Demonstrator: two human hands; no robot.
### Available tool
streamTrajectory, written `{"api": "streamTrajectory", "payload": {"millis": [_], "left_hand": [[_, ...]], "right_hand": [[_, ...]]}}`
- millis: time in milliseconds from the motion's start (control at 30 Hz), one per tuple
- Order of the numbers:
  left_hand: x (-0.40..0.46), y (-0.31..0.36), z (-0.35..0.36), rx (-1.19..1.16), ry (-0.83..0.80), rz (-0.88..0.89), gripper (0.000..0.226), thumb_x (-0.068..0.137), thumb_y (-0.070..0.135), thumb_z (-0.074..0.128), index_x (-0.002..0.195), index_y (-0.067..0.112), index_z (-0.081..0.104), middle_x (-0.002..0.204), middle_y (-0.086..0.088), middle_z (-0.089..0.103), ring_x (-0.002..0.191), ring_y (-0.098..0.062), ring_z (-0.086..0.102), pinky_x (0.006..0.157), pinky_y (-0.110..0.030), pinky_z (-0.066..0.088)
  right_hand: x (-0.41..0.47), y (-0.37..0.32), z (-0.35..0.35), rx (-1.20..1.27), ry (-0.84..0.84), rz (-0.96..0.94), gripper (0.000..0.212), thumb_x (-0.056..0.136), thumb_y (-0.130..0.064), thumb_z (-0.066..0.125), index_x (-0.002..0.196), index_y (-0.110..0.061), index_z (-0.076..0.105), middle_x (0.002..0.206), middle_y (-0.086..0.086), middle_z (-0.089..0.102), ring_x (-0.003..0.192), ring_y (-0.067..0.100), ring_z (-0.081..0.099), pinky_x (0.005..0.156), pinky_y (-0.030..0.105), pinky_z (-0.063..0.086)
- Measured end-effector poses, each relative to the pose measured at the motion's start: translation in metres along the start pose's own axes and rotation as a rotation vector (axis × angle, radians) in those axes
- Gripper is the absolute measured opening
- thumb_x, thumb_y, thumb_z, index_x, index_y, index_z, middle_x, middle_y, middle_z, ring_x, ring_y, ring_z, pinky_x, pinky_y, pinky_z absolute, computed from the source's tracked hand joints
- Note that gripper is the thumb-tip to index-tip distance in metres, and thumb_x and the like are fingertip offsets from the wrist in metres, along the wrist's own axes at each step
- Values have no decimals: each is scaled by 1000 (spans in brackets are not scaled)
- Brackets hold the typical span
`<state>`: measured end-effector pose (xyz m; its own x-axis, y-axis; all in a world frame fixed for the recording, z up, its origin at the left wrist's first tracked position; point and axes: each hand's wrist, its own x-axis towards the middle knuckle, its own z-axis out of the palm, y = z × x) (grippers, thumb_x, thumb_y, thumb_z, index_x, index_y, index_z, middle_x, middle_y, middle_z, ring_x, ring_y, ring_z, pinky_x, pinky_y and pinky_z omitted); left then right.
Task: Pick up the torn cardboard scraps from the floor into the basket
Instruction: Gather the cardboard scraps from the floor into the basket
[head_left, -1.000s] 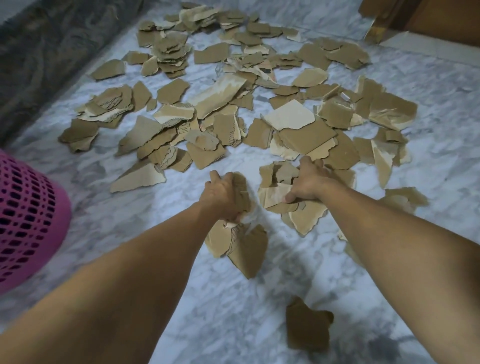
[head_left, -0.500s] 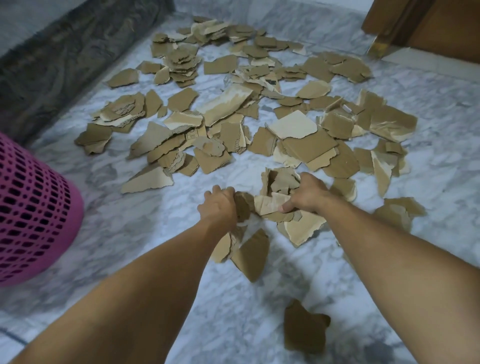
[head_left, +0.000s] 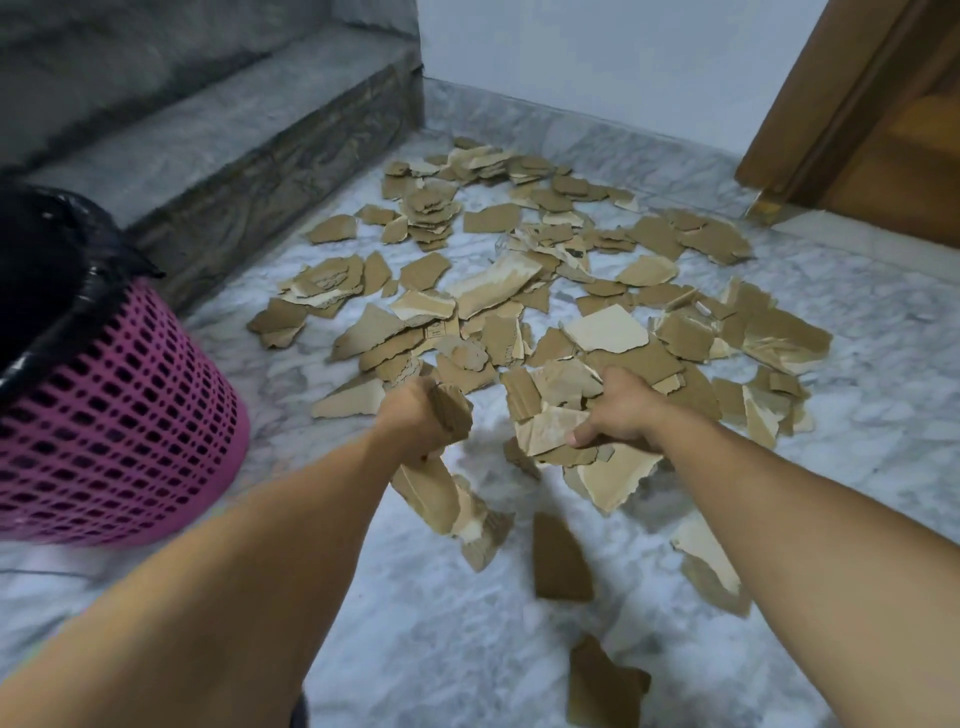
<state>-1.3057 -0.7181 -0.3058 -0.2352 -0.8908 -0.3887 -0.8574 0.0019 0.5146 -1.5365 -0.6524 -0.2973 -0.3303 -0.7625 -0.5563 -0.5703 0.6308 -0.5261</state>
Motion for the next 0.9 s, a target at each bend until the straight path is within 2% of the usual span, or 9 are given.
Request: {"api": "streamTrajectory", "payload": {"millis": [100, 167, 233, 300, 367, 433, 500, 733, 900], "left_hand": [[-4, 3, -43, 39, 54, -9, 47, 78, 1, 63, 124, 7, 55, 111, -13, 64, 97, -25, 61, 71, -25, 43], [-11, 5, -79, 50, 115, -13, 48, 78, 2, 63, 124, 10, 55, 108, -10, 63, 100, -23, 60, 74, -24, 43], [-21, 5, -116, 37, 179, -17, 44, 77, 2, 64, 120, 12, 58, 107, -10, 64, 102, -24, 60, 76, -26, 45], [-31, 5, -149, 35, 225, -14, 38, 76, 2, 65, 113, 13, 60, 104, -7, 63, 97, -22, 60, 74, -26, 47], [-43, 2, -185, 29, 283, -19, 30, 75, 2, 64, 100, 17, 57, 98, -4, 61, 91, -20, 57, 70, -27, 44], [-58, -3, -221, 24, 366, -30, 29, 72, 3, 66, 93, 19, 54, 92, -3, 58, 87, -19, 54, 67, -26, 40], [-71, -8, -253, 13, 439, -41, 29, 70, 2, 68, 90, 18, 55, 91, -3, 59, 86, -20, 56, 66, -26, 40], [-121, -50, -345, -11, 652, -151, 25, 67, -3, 64, 79, 16, 54, 81, 1, 55, 82, -19, 51, 58, -25, 39], [-145, -95, -385, -33, 747, -285, 28, 66, -6, 63, 76, 15, 47, 74, 3, 48, 79, -21, 48, 53, -26, 38]], "right_hand": [[-14, -39, -18, -21, -26, -75, 70, 54, -14, 94, 110, -14, 52, 106, 3, 63, 95, 23, 62, 74, 29, 55], [-23, -68, -30, 23, -64, -104, 66, 65, -3, 88, 113, -17, 45, 105, 5, 57, 79, 15, 57, 48, 14, 48], [-38, -100, -39, 63, -97, -133, 62, 71, 6, 82, 115, -14, 43, 103, 6, 53, 70, 10, 53, 34, 8, 39], [-44, -135, -43, 22, -85, -183, 65, 66, -2, 88, 114, -10, 45, 104, 6, 56, 72, 12, 56, 40, 8, 44], [-57, -177, -43, -65, -38, -276, 79, 50, -24, 96, 114, -11, 51, 108, 7, 63, 86, 22, 62, 71, 23, 57], [-64, -215, -38, -141, -12, -378, 92, 42, -35, 96, 120, -15, 53, 115, 7, 64, 99, 27, 62, 91, 40, 53], [-74, -251, -34, -159, 8, -469, 97, 45, -35, 96, 128, -14, 50, 118, 6, 61, 105, 28, 59, 94, 41, 50], [-121, -364, -5, -99, -9, -656, 74, 51, -29, 96, 110, -11, 56, 101, 5, 64, 97, 25, 62, 85, 36, 52], [-144, -422, 31, 50, -118, -654, 57, 67, -10, 89, 110, -5, 52, 96, 6, 62, 72, 13, 56, 45, 15, 43]]}}
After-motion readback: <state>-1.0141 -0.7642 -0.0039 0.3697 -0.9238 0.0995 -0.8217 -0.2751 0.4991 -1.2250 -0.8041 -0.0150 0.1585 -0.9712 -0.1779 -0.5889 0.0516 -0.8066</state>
